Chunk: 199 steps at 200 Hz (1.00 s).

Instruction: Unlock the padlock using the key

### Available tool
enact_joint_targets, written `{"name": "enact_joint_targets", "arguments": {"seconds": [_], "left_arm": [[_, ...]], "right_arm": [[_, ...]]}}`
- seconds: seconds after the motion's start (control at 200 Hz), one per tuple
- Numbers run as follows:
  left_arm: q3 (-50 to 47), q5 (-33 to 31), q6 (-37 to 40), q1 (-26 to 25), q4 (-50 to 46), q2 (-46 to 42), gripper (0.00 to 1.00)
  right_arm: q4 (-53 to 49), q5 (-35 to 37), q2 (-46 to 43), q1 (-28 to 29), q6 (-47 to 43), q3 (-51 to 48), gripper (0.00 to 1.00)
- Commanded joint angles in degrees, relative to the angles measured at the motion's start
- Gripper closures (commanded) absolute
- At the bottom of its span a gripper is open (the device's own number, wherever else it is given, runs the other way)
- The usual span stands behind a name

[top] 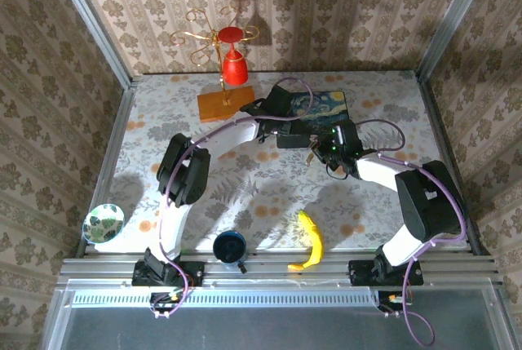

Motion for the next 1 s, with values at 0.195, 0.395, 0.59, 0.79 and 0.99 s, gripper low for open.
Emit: {"name": "enact_joint_targets", "arguments": {"seconds": [0.195,0.395,0.59,0.79,0.99], "left_arm": [[-5.9,-2.2,0.8,1.1,-5.9,0.8,0.54],[-10.2,-0.3,-0.8,0.9,-3.9,-1.2,0.54],[-13.3,3.1,-3.3,0.2,-1.9,-2.9,0.54],[-14.1,7.2,-6.1,-0.2,-0.7,-4.2,0.54],[-14.9,10.9,-8.3,-0.2,1.4,-6.8,0.52]], "right_arm": [[1.4,3.7,-1.7,-2.4,4.7,-0.7,1.0],[3.8,5.0,-0.9,-3.0,7.1,-2.1,1.0],[5.8,6.2,-0.8,-3.3,7.4,-3.3,1.0],[4.7,5.4,0.2,-3.6,5.6,-1.1,1.0],[2.8,3.7,2.9,-3.7,2.5,2.8,1.0]]}}
